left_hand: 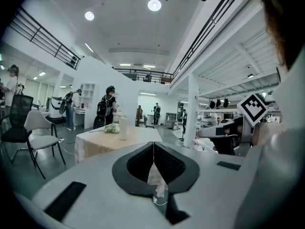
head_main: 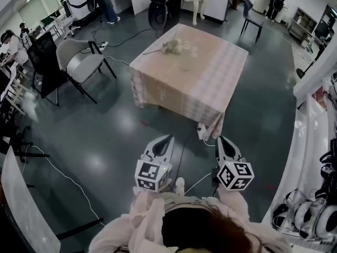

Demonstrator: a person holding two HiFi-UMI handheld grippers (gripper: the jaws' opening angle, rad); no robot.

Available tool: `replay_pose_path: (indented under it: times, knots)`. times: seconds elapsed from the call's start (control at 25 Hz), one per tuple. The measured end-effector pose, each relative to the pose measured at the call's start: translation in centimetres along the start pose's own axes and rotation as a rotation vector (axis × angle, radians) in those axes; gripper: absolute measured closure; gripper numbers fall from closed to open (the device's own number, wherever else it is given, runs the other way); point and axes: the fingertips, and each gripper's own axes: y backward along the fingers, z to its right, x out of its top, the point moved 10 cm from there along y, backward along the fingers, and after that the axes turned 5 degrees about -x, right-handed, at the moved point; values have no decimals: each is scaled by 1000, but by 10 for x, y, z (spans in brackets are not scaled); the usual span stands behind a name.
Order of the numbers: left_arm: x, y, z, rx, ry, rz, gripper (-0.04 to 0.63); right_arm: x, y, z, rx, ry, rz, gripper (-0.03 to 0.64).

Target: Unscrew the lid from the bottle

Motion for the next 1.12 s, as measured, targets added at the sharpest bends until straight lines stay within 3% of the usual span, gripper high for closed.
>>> replay_pose_path:
  times: [0.44,0.72,1.12]
  knots:
    - [7,-41,-56,-2,10,-22,568,9,-67,-4,6,3,-66,603]
    - [-3,-74,-81,43,28,-29,568,9,-123,13,43,-5,-103,603]
    - [20,-183,-144,79,25,-40,568,52,-246,55,87,5,-104,603]
